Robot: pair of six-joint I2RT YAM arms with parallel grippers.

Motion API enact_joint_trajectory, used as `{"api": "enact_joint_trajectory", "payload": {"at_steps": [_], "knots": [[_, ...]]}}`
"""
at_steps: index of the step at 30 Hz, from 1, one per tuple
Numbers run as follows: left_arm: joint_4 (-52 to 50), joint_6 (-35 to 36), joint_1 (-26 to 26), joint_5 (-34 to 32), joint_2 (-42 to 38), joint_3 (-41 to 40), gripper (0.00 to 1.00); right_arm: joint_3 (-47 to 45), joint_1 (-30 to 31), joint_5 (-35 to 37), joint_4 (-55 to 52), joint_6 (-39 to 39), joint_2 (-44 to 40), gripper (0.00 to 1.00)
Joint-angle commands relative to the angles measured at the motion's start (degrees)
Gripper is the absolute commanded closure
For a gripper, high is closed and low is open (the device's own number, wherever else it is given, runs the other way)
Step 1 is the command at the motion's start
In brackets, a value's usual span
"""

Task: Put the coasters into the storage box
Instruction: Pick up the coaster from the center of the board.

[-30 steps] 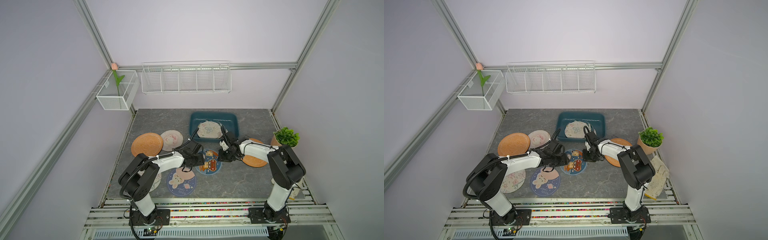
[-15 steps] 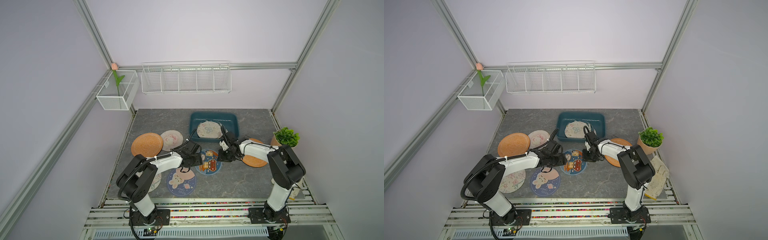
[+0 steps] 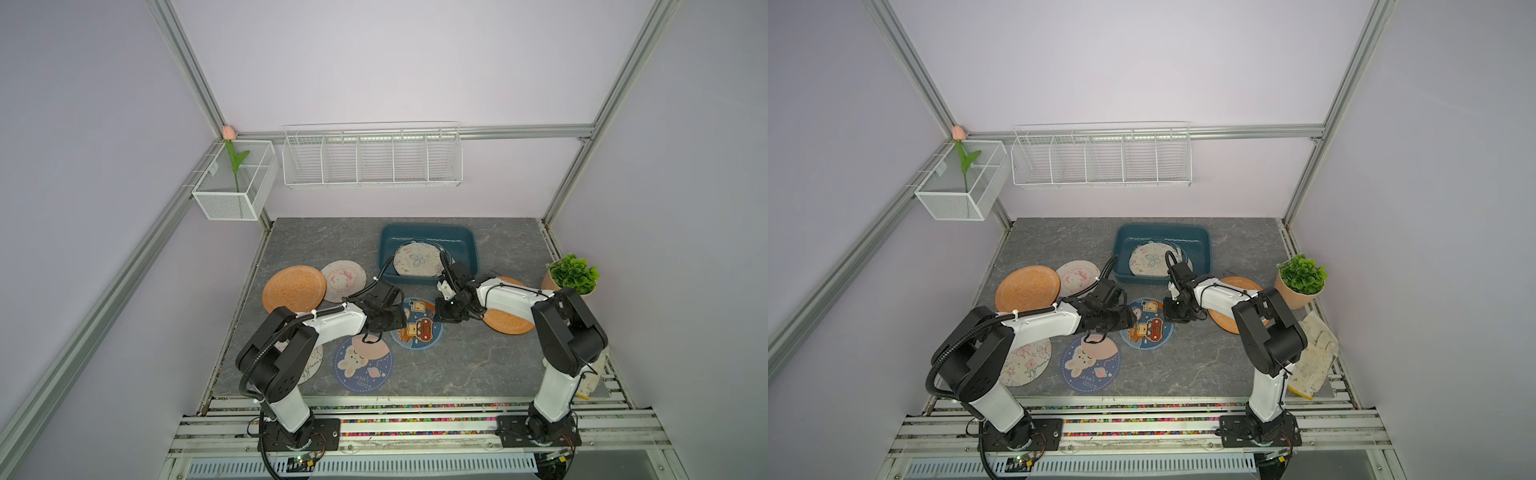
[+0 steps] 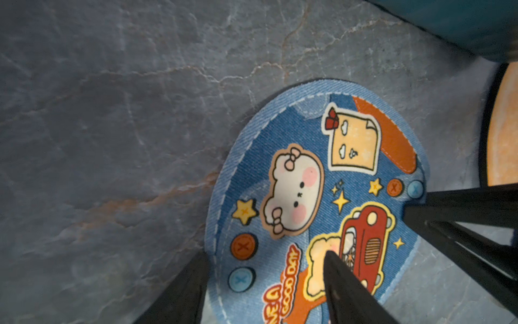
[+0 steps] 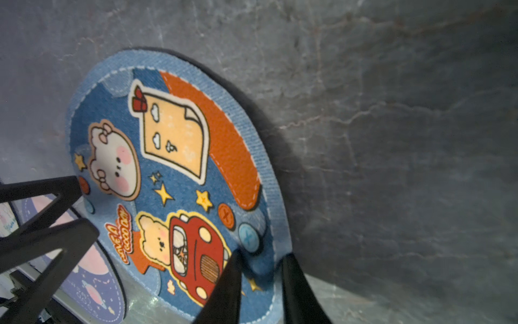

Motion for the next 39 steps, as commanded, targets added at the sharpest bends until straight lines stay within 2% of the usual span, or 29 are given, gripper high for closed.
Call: {"api": "enact_joint_trajectory", "payload": {"at_steps": [1,6,13,21,30,39], "knots": [[-0.89,-0.43,-0.61,1.42,2.00,0.62,0.35,0.44,0.53,-1.13,-0.19,0.11,1.94,0.81],[-1.01,-0.61,-0.69,1.20,2.15,0.87,0.35,0.78,0.55,-1.35,-0.44,0.02,1.63,0.93],[-2.10,-0.78,-0.69,0.83,0.68,1.45,0.32,1.60,0.39,-1.91,-3.39,-0.47,-3.16,0.93],[-2.09,-1.47,0.21,1.11,-3.15,1.30,0.26,6.60,0.28,-7.14,-12.00,-2.78,-10.06,0.93],[-2.21,-1.50,2.28,2.53,-7.03,0.54,0.25,18.43,-0.38,-10.40,-19.90,-3.94,-13.40,0.93],[-1.51,-1.14,5.18,5.00,-9.84,-1.59,0.22,33.65,-2.88,-10.79,-18.91,-1.24,-7.44,0.93]]}}
